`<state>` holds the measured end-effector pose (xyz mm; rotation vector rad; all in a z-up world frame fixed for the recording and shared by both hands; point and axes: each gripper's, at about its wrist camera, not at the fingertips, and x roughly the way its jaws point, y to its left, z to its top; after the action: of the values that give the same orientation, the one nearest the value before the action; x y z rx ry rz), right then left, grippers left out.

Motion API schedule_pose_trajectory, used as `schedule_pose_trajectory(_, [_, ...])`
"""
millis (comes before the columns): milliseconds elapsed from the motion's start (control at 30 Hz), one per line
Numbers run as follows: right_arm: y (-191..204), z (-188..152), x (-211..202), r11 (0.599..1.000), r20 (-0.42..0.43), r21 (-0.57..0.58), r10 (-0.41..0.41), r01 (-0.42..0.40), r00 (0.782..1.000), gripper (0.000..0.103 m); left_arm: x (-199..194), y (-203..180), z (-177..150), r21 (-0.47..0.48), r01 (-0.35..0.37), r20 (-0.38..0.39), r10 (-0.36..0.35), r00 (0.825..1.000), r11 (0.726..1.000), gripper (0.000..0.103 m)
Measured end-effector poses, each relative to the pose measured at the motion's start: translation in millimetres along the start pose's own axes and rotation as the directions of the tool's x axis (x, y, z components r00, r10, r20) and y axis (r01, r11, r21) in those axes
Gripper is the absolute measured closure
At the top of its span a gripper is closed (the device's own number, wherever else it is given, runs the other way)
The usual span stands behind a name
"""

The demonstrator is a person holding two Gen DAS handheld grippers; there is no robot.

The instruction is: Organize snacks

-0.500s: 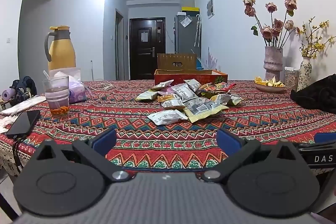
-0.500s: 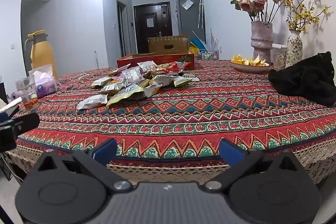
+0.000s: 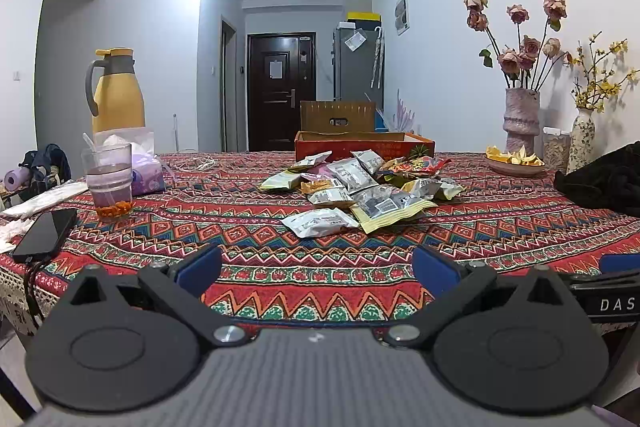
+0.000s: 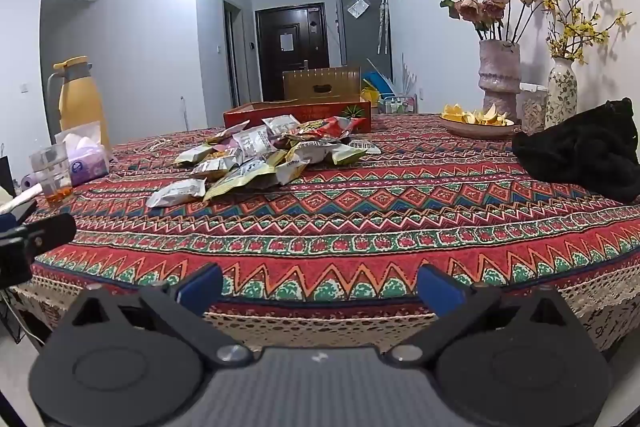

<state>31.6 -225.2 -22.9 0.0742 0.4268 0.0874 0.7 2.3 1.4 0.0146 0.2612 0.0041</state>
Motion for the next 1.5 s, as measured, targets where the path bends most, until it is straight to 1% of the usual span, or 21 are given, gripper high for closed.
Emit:
schedule_pose_trajectory(133, [-0.2, -0.6, 0.4, 1.000, -0.003, 0.002, 0.002, -0.002, 1.000, 0.000, 1.4, 0.1, 0.8, 0.002, -0.008, -0.002, 0.008, 1.000, 1.000, 0.000])
schedule_pose_trajectory(1500, [1.2, -1.8, 0.3, 1.000, 0.007, -0.004, 0.010, -0.010, 1.000, 0.000, 0.6, -1.2, -4.6, -0.002, -0.004, 0.004, 0.004, 1.000, 1.000, 0.000])
